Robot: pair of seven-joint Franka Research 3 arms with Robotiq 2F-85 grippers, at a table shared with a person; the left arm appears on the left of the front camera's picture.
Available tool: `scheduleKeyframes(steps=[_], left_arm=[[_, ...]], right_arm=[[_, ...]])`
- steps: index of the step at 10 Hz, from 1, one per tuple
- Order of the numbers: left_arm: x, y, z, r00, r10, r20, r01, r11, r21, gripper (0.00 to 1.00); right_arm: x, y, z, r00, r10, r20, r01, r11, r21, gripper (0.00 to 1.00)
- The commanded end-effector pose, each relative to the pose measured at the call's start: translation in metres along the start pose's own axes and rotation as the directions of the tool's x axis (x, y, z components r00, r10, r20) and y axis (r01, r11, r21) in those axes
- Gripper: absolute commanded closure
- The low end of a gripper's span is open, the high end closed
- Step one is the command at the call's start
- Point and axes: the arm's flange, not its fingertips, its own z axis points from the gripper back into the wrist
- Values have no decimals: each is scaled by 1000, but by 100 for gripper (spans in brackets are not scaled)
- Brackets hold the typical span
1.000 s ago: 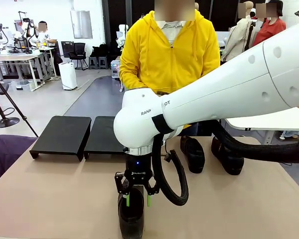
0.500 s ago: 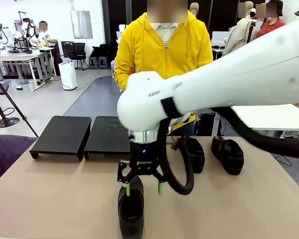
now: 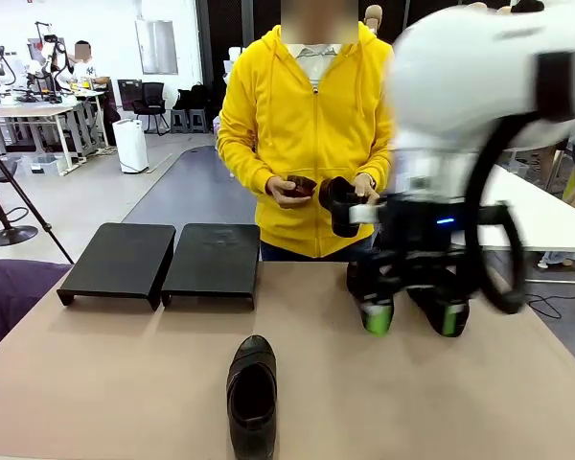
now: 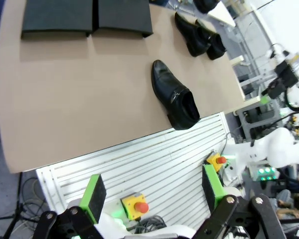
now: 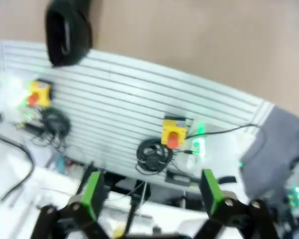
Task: Organize the shoes by placing them on the stand.
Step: Pick up one Shoe and place it in the middle of the table, then place the Shoe from the middle of the table onto the Shoes Stand.
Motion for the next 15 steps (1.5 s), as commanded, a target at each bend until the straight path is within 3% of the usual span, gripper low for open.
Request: scheduleKeyframes(steps=[1, 3, 4, 5, 6, 7, 8, 9, 10, 15], left_arm=[[0, 0, 0, 1000, -15, 1, 15, 1000, -16, 0], [0, 0, 0, 1000, -15, 1, 15, 1000, -16, 0], [0, 0, 0, 1000, -15, 1, 15, 1000, -16, 0], [0, 0, 0, 1000, -15, 1, 15, 1000, -16, 0], [0, 0, 0, 1000, -15, 1, 15, 1000, -16, 0], [0, 0, 0, 1000, -15, 1, 15, 1000, -16, 0], [0, 0, 0, 1000, -15, 1, 15, 1000, -16, 0], [0, 0, 0, 1000, -15, 1, 15, 1000, -16, 0], [0, 0, 0, 1000, -15, 1, 15, 1000, -16, 0], [0, 0, 0, 1000, -15, 1, 15, 1000, -16, 0]], right_arm=[[-11, -106, 9, 993, 112, 24, -115, 971, 211, 0], [-41, -187, 13, 963, 184, 198, -246, 900, 360, 0], [-58, -222, 6, 960, 42, 277, -171, 872, 459, 0], [-79, -245, -3, 918, -132, 374, -113, 817, 565, 0], [-94, -253, -11, 878, -210, 430, -100, 798, 594, 0], [-104, -251, -18, 857, -277, 434, -42, 803, 594, 0], [-111, -247, -21, 844, -275, 461, -64, 801, 595, 0], [-105, -234, -20, 879, -329, 345, 21, 750, 661, 0], [-109, -274, -13, 874, -253, 415, -64, 786, 615, 0], [-109, -274, -13, 874, -253, 415, -64, 786, 615, 0]])
